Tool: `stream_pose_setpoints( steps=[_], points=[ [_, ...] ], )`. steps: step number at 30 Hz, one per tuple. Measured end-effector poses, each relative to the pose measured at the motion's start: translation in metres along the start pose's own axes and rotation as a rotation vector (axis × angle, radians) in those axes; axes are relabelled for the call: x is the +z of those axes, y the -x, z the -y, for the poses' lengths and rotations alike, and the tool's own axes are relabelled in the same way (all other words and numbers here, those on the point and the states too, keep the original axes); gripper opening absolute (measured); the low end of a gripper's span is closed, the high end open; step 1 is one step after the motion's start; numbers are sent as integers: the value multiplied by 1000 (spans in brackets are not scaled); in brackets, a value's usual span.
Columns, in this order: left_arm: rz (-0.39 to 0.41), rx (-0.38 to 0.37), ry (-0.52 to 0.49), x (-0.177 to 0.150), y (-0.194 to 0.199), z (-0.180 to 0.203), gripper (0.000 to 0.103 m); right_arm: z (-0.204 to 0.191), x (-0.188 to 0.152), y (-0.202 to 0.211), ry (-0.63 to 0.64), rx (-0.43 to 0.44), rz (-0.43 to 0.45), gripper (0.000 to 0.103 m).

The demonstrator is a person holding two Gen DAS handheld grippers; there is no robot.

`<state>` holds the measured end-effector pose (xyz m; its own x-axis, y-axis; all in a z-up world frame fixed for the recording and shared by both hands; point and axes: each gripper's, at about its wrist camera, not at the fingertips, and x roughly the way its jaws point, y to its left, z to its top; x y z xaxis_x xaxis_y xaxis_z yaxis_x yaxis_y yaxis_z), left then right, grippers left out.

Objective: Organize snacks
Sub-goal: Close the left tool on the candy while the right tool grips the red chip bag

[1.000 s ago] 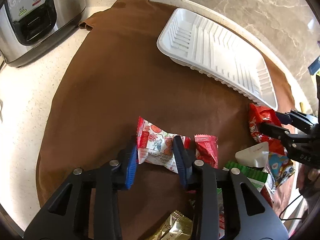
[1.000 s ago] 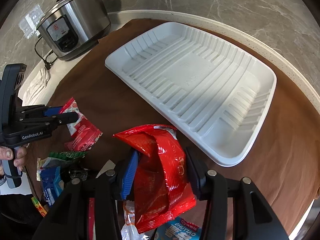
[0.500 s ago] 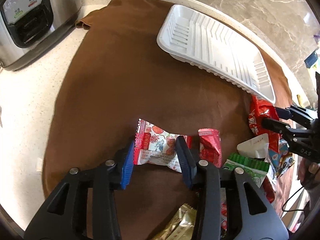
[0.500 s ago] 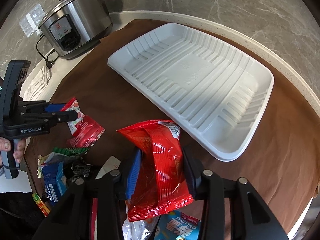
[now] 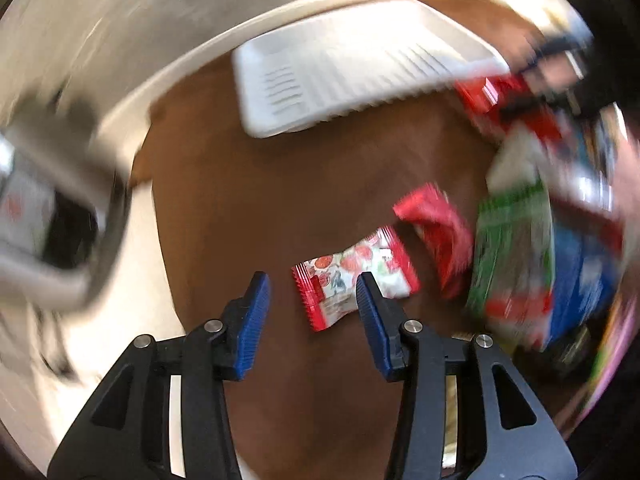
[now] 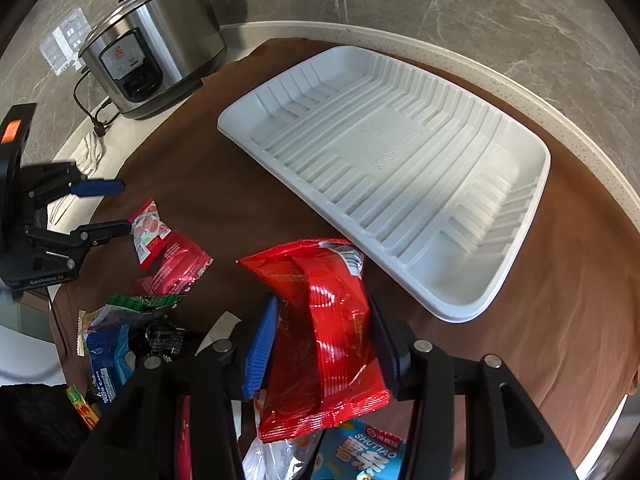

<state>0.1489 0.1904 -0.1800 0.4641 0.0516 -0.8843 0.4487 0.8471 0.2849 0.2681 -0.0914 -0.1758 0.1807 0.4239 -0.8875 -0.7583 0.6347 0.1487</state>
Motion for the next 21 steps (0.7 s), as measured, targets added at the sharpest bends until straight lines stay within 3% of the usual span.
stream_pose_setpoints(
  steps=[5, 11, 15, 21],
  points=[
    [27, 40, -354, -7, -6, 20, 43, -3, 1, -3, 5, -1, -6, 55],
    [32, -23, -552, 3, -16, 29, 43, -2, 1, -6, 1, -2, -17, 57],
    [14, -78, -598, 15, -24, 32, 49, 0, 1, -8, -2, -9, -28, 57],
    [-52, -215, -450, 31, -37, 8, 52, 3, 2, -9, -12, -10, -37, 63]
  ],
)
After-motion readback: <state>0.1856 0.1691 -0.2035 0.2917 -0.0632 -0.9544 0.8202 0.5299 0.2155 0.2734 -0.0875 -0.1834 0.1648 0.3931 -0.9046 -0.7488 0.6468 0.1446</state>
